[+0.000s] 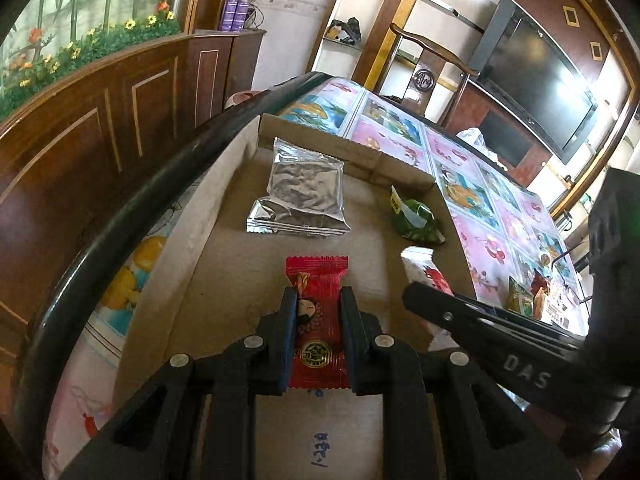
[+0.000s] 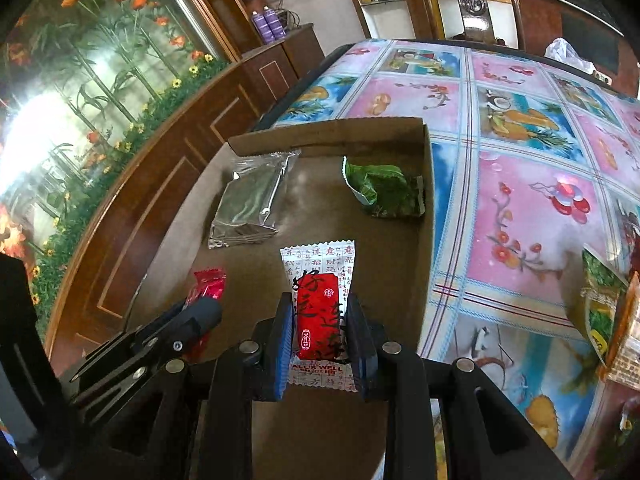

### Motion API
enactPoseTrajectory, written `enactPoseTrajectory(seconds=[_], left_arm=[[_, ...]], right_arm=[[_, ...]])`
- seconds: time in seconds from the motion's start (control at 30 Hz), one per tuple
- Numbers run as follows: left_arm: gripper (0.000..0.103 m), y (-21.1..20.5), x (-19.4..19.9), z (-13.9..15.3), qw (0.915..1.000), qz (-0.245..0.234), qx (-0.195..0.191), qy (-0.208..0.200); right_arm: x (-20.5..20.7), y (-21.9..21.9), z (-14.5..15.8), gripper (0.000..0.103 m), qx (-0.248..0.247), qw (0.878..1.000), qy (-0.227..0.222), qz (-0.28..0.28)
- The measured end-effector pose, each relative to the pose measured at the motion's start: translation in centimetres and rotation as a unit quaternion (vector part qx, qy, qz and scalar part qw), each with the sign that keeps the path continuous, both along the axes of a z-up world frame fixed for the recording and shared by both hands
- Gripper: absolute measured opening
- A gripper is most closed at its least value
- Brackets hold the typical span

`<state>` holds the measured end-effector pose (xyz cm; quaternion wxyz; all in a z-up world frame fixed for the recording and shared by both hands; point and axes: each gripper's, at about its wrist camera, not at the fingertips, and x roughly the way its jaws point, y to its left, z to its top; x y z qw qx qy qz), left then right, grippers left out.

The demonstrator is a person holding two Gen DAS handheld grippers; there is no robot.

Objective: Organize snacks
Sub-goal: 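Lower both candies into the box and open both grippers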

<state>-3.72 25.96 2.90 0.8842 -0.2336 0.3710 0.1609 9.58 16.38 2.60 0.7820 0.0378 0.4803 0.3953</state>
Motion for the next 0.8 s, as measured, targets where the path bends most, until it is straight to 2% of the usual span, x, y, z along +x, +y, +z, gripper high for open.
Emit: enactPoseTrajectory(seconds=[0.53, 0.7, 0.8], left_arm=[[0.021, -0.2, 0.2, 0.0, 1.0000, -0.003, 0.006, 0.001], [0.034, 0.1, 0.0, 0.1, 1.0000, 0.000, -0.002, -0.003], [0.038, 0.0, -0.2, 0.3, 1.0000, 0.001, 0.000, -0.007]], right_arm=[[0.2, 0.8, -0.2, 0.029, 0.003, 1.000, 0.002, 0.006], [0.3, 0.3, -0.1, 0.031, 0.020, 1.000, 0.012, 0.005], [0.3, -0.2, 0.1, 0.034, 0.027, 1.000, 0.012, 0.003]])
